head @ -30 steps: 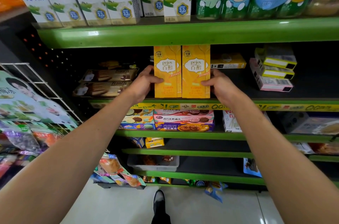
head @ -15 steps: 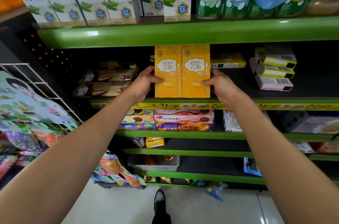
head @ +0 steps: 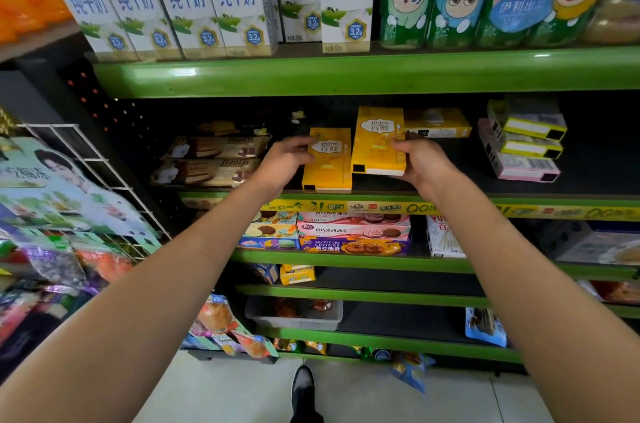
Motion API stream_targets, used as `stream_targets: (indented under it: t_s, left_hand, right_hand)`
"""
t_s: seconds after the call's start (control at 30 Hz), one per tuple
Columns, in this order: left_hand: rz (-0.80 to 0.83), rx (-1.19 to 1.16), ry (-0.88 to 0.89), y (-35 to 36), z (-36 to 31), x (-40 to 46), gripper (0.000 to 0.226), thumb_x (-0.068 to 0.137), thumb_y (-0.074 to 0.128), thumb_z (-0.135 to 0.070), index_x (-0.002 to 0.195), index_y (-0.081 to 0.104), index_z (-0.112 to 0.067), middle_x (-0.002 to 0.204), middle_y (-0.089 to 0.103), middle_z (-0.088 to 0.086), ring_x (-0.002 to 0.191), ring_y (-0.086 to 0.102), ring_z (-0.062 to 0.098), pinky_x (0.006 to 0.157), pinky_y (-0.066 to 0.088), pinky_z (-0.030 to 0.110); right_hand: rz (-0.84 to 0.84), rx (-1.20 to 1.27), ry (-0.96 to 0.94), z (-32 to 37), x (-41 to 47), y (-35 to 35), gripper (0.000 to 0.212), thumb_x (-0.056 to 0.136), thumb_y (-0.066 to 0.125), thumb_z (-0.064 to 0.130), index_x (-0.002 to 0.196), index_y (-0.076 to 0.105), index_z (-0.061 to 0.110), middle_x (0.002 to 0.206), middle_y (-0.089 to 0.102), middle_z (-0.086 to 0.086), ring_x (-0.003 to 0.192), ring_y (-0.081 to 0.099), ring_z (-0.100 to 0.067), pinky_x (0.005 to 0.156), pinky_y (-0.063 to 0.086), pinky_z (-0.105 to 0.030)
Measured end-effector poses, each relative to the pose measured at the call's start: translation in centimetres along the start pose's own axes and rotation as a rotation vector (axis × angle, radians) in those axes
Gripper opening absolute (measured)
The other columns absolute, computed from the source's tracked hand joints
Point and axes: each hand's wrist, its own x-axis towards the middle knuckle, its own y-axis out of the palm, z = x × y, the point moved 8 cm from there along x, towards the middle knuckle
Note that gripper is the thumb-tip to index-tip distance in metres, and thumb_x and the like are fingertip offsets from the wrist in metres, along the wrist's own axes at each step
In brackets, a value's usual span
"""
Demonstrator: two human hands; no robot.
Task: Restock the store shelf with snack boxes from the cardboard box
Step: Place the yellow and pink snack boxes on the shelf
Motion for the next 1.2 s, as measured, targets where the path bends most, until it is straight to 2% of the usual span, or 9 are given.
stream_targets:
  t_s: [0.17, 0.27, 0.33, 0.5, 0.63, 0.83, 0.97, 1.1, 1.2]
  left_hand:
    - [-0.051, -0.077, -0.024, -0.1, -0.1, 0.2, 0.027, 0.098, 0.050, -0.015, 0.120, 0.063, -0.020, 0.109, 0.067, -0.007, 0.108, 0.059, 0.015, 0.079, 0.046, 0.029]
    - [-0.069, -0.098, -0.036, -0.3, 0.2, 0.4, 0.024, 0.096, 0.055, -0.023, 0.119, 0.062, -0.024, 0.109, 0.066, -0.006, 0.112, 0.057, 0.017, 0.086, 0.045, 0.031]
    - [-0.063, -0.071, -0.033, -0.3, 0.3, 0.4, 0.035, 0.093, 0.060, -0.021, 0.128, 0.058, -0.019, 0.109, 0.066, -0.005, 0.106, 0.060, 0.013, 0.087, 0.045, 0.027]
    - [-0.088, -0.010, -0.051, -0.3, -0.2, 0.0, 0.046, 0.089, 0.062, -0.008, 0.134, 0.055, -0.010, 0.119, 0.065, 0.003, 0.106, 0.063, 0.020, 0.089, 0.049, 0.030]
    - [-0.116, 0.189, -0.008, -0.4, -2.2, -1.4, 0.059, 0.078, 0.059, -0.023, 0.136, 0.056, -0.012, 0.124, 0.064, 0.008, 0.100, 0.062, 0.022, 0.087, 0.050, 0.034]
    - [-0.251, 0.537, 0.173, -5.8, -4.0, -4.7, 0.034, 0.090, 0.055, -0.011, 0.122, 0.068, -0.014, 0.125, 0.066, 0.006, 0.109, 0.062, 0.022, 0.080, 0.041, 0.018]
    - [-0.335, 0.683, 0.148, -10.7, -3.1, -5.9, 0.034, 0.093, 0.051, -0.011, 0.122, 0.069, -0.015, 0.126, 0.064, 0.008, 0.103, 0.063, 0.025, 0.080, 0.045, 0.024]
    - [-0.326, 0.745, 0.056, -12.6, -0.9, -5.4, 0.036, 0.098, 0.048, -0.018, 0.130, 0.063, -0.017, 0.132, 0.060, 0.012, 0.112, 0.058, 0.035, 0.092, 0.047, 0.037]
    - [-0.290, 0.842, -0.002, -13.0, 0.4, -4.3, 0.039, 0.100, 0.043, -0.027, 0.136, 0.057, -0.024, 0.146, 0.048, 0.007, 0.132, 0.044, 0.032, 0.110, 0.037, 0.043]
  right_hand:
    - [0.031, -0.384, -0.030, -0.4, -0.3, 3.9, 0.040, 0.098, 0.056, 0.031, 0.136, 0.053, 0.019, 0.123, 0.067, -0.002, 0.106, 0.064, -0.018, 0.095, 0.050, -0.038]
    - [0.043, -0.853, -0.159, -0.1, -1.2, 6.5, 0.047, 0.101, 0.044, 0.046, 0.135, 0.053, 0.014, 0.122, 0.057, -0.004, 0.108, 0.053, -0.019, 0.093, 0.043, -0.036]
    - [0.051, -1.017, -0.205, -0.6, -1.7, 7.9, 0.051, 0.104, 0.034, 0.046, 0.136, 0.051, 0.011, 0.135, 0.052, -0.012, 0.125, 0.047, -0.029, 0.105, 0.039, -0.042]
    - [0.007, -0.989, -0.238, -0.9, -1.9, 8.6, 0.052, 0.106, 0.032, 0.039, 0.148, 0.032, 0.009, 0.147, 0.043, -0.017, 0.135, 0.041, -0.032, 0.107, 0.034, -0.039]
    - [0.017, -0.987, -0.216, -0.6, -1.4, 9.5, 0.047, 0.105, 0.035, 0.037, 0.146, 0.034, 0.012, 0.142, 0.048, -0.016, 0.125, 0.052, -0.032, 0.104, 0.043, -0.042]
    - [0.087, -0.953, -0.217, -0.7, -0.7, 12.1, 0.053, 0.104, 0.040, 0.034, 0.150, 0.026, 0.014, 0.146, 0.047, -0.013, 0.128, 0.050, -0.033, 0.103, 0.043, -0.040]
    - [0.107, -0.969, -0.215, -1.1, -0.3, 14.0, 0.054, 0.103, 0.039, 0.038, 0.150, 0.025, 0.017, 0.140, 0.051, -0.013, 0.118, 0.057, -0.033, 0.089, 0.045, -0.037]
    - [0.109, -0.963, -0.227, -1.7, -0.2, 15.8, 0.055, 0.102, 0.039, 0.040, 0.151, 0.025, 0.019, 0.139, 0.051, -0.011, 0.116, 0.057, -0.029, 0.095, 0.050, -0.040]
    - [0.092, -0.947, -0.235, -2.0, -0.1, 16.2, 0.054, 0.101, 0.041, 0.041, 0.149, 0.027, 0.022, 0.131, 0.055, -0.008, 0.102, 0.063, -0.024, 0.077, 0.052, -0.035]
